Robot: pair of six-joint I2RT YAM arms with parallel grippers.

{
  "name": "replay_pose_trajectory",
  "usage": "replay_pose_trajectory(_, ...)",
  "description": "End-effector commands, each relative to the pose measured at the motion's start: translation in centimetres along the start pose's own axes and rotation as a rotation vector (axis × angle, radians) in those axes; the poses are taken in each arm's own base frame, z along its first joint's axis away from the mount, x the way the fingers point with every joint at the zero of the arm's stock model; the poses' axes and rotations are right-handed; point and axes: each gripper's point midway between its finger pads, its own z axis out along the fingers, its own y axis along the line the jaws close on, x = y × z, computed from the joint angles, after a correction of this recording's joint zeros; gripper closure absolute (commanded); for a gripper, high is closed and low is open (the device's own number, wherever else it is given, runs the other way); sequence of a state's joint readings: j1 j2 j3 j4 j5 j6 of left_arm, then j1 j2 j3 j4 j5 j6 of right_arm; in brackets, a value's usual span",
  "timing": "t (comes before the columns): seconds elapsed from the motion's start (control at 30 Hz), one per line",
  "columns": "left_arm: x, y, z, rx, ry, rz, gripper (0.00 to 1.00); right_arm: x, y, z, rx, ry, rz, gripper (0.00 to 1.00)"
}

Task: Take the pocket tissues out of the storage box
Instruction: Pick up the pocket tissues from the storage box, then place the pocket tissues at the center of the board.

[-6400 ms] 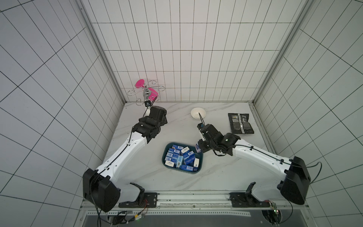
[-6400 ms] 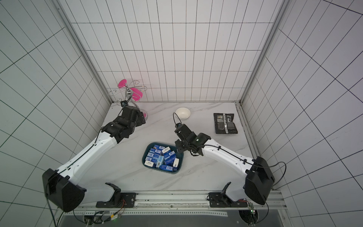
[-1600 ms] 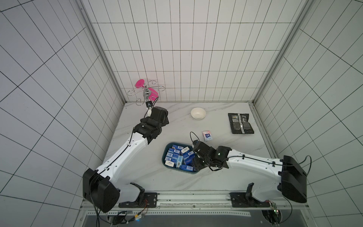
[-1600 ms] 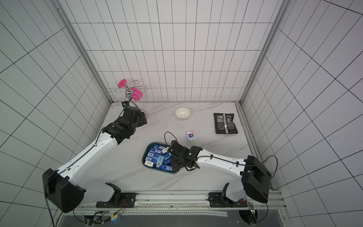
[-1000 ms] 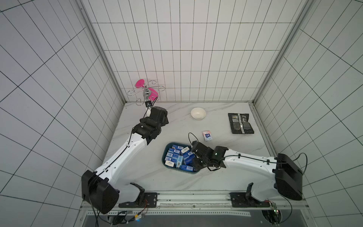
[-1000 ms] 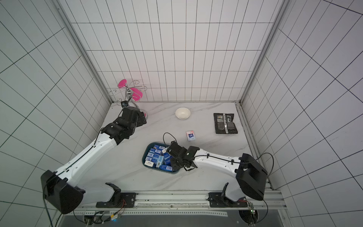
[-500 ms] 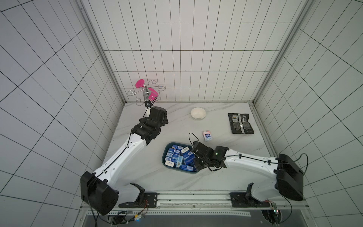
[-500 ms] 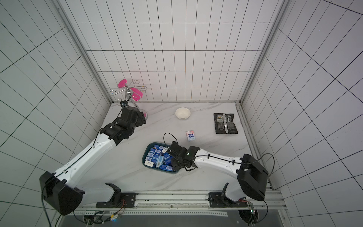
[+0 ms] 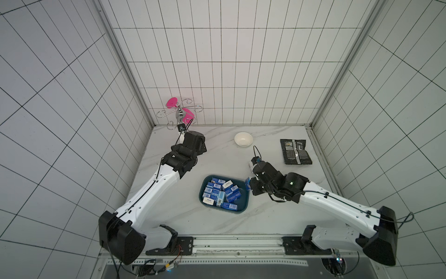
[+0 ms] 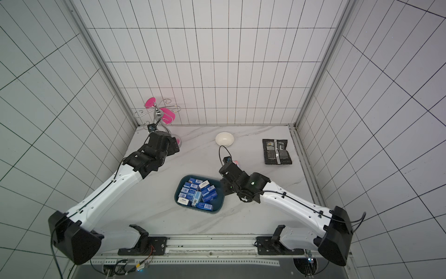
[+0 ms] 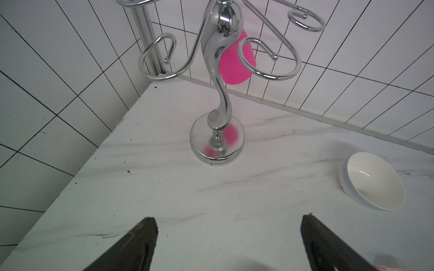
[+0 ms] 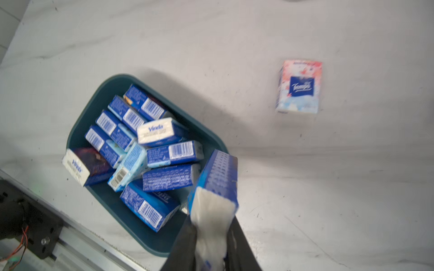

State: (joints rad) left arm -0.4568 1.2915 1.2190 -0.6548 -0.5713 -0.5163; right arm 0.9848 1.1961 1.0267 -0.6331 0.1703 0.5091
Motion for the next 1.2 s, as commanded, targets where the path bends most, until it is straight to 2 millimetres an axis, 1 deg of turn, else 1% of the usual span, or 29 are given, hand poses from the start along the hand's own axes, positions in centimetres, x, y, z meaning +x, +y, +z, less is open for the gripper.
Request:
replay_pose_trajectory(0.0, -0.9, 0.0, -0.9, 0.017, -0.027, -0.013, 0.02, -5.2, -3.0, -1.3, 0.078, -0.197, 0.039, 0.82)
replay_pose_trajectory(0.07, -1.1, 0.0, -1.1, 0.024, -0.031, -0.017, 0.01, -6.9, -5.4, -0.6, 0.122, -0.267, 0.106, 0.83)
replay_pose_trajectory(0.17, -1.3, -0.4, -1.3, 0.037, -0.033, -0.016, 0.02, -8.6, -8.9, 0.9, 0.19, -0.359, 0.211, 0.84)
replay_pose_trajectory(0.27, -1.2, -0.8, -1.3, 0.042, -0.032, -0.002, 0.01, -9.4, -11.7, 2.7, 0.237, -0.417, 0.292, 0.84)
replay_pose_trajectory(0.37, -1.1, -1.1, -1.3, 0.049, -0.028, 0.01, 0.02, -9.5, -13.7, 4.8, 0.261, -0.422, 0.359, 0.84)
replay_pose_trajectory(0.47, -1.0, -1.2, -1.3, 0.049, -0.026, 0.016, 0.02, -9.2, -14.7, 6.6, 0.27, -0.431, 0.409, 0.84)
replay_pose_trajectory(0.63, -0.9, -1.1, -1.1, 0.044, -0.026, 0.019, 0.01, -8.6, -15.9, 9.1, 0.275, -0.438, 0.461, 0.84)
replay_pose_trajectory(0.77, -0.7, -1.1, -0.9, 0.041, -0.025, 0.022, 0.01, -8.0, -16.0, 11.1, 0.256, -0.42, 0.492, 0.85)
replay_pose_trajectory(0.97, -0.8, -0.9, -1.0, 0.031, -0.033, 0.03, 0.01, -6.8, -16.6, 12.7, 0.281, -0.395, 0.517, 0.86)
replay_pose_trajectory(1.17, -0.7, -0.9, -0.8, 0.029, -0.031, 0.032, 0.01, -5.5, -16.5, 13.9, 0.261, -0.362, 0.541, 0.86)
